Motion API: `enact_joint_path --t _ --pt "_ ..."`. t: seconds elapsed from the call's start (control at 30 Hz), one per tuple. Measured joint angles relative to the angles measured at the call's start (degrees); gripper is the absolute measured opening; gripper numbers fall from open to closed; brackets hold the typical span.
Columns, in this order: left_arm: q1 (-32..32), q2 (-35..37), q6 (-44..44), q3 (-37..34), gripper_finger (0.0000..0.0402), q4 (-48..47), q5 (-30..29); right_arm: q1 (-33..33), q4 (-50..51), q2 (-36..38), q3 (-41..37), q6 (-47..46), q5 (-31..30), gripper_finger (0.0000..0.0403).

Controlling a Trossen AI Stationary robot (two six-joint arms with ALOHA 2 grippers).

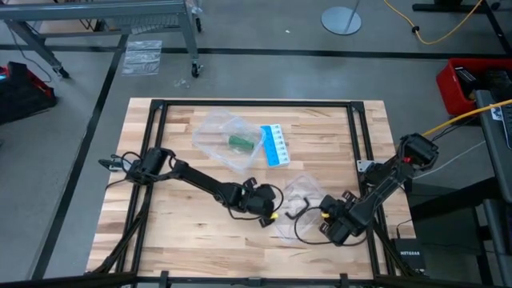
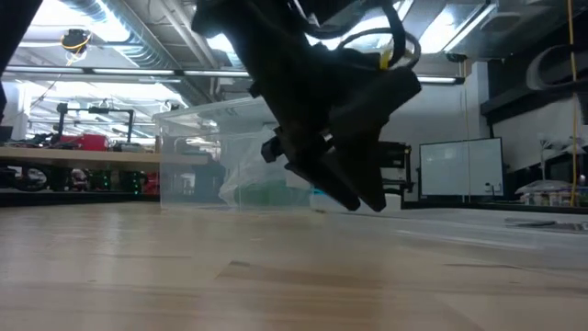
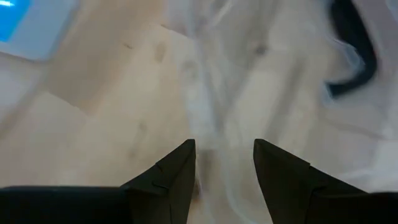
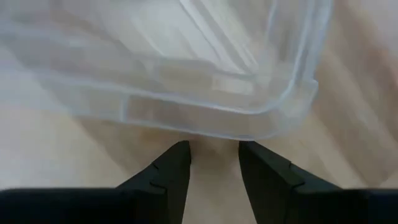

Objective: Roll bandage
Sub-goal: Close the transparent bin

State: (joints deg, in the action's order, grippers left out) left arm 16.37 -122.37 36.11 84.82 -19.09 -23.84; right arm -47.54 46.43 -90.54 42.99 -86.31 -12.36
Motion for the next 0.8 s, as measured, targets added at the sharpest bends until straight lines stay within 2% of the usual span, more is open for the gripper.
enact_joint_path --t 0.23,0.5,0.67,0.8 --pt "2.3 0.0 -0.1 0.0 0.0155 0.2 0.8 3.9 0.0 -0.1 -0.1 2.8 -3.9 0.0143" --pt "3.3 0.0 -0.7 0.0 0.0155 6.9 2.0 9.1 -2.0 -0.3 -0.3 8.9 -12.7 0.0143" --pt "3.0 -1.6 -3.5 0.1 0.0155 12.8 2.3 14.4 -4.7 -0.3 -0.3 18.3 -13.0 0.0143" --pt "3.0 -2.0 -3.5 0.0 0.0155 13.4 0.8 16.9 -3.2 -0.2 -0.2 22.5 -11.9 0.0143"
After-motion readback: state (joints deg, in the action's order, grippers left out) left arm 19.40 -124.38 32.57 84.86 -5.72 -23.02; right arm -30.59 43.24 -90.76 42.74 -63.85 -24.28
